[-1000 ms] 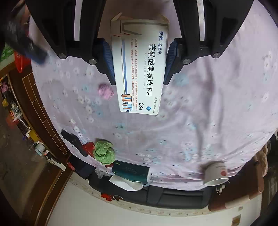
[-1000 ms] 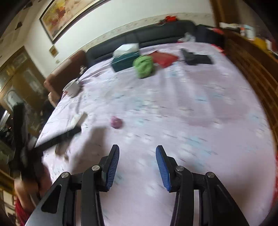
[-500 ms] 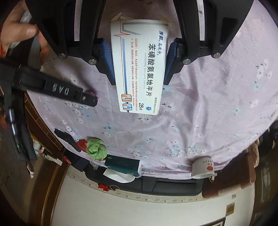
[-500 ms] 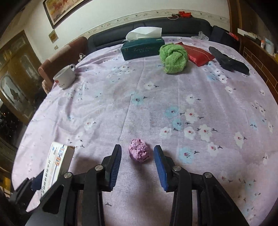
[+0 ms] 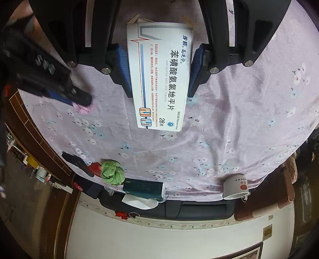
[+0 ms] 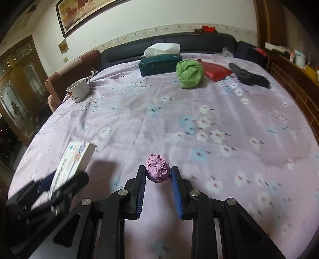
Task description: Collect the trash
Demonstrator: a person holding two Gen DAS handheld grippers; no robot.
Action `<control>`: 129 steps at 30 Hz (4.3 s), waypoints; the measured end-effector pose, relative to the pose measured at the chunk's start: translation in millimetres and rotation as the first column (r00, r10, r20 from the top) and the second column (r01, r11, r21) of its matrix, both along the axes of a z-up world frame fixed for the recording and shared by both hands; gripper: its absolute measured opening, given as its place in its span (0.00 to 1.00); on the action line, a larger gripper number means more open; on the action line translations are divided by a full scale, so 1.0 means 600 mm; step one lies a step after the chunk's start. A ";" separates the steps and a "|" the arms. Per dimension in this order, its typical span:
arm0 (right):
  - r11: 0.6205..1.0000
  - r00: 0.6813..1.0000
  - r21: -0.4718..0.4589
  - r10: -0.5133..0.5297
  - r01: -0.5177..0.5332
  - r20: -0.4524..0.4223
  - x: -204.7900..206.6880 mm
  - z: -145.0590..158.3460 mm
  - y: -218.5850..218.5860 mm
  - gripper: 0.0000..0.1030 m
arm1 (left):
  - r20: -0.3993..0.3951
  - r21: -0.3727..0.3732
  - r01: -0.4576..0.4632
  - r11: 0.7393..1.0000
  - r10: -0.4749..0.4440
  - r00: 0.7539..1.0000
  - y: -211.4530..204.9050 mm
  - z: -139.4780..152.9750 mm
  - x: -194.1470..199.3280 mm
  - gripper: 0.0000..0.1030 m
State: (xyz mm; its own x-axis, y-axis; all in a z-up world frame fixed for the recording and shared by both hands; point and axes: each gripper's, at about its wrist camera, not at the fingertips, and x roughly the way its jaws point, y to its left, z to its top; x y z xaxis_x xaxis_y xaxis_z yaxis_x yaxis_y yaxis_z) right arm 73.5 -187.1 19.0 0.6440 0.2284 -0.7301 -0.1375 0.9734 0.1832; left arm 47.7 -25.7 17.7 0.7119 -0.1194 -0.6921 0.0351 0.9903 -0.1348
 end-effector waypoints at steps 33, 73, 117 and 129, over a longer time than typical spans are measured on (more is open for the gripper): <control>0.986 0.983 -0.064 -0.148 0.155 0.105 -0.155 0.014 -0.091 0.26 | 0.067 0.069 0.083 0.994 -0.088 0.994 -0.078 0.027 -0.089 0.50; 0.970 0.963 0.010 -0.241 0.242 0.121 -0.223 0.027 -0.183 0.26 | 0.071 0.150 0.189 0.970 -0.201 0.977 -0.189 0.035 -0.147 0.50; 0.933 0.923 0.068 -0.359 0.353 0.135 -0.272 0.043 -0.296 0.26 | 0.061 0.202 0.306 0.930 -0.323 0.944 -0.294 0.040 -0.165 0.50; 0.920 0.911 0.079 -0.391 0.384 0.131 -0.288 0.042 -0.328 0.26 | 0.044 0.195 0.349 0.917 -0.363 0.931 -0.329 0.038 -0.170 0.50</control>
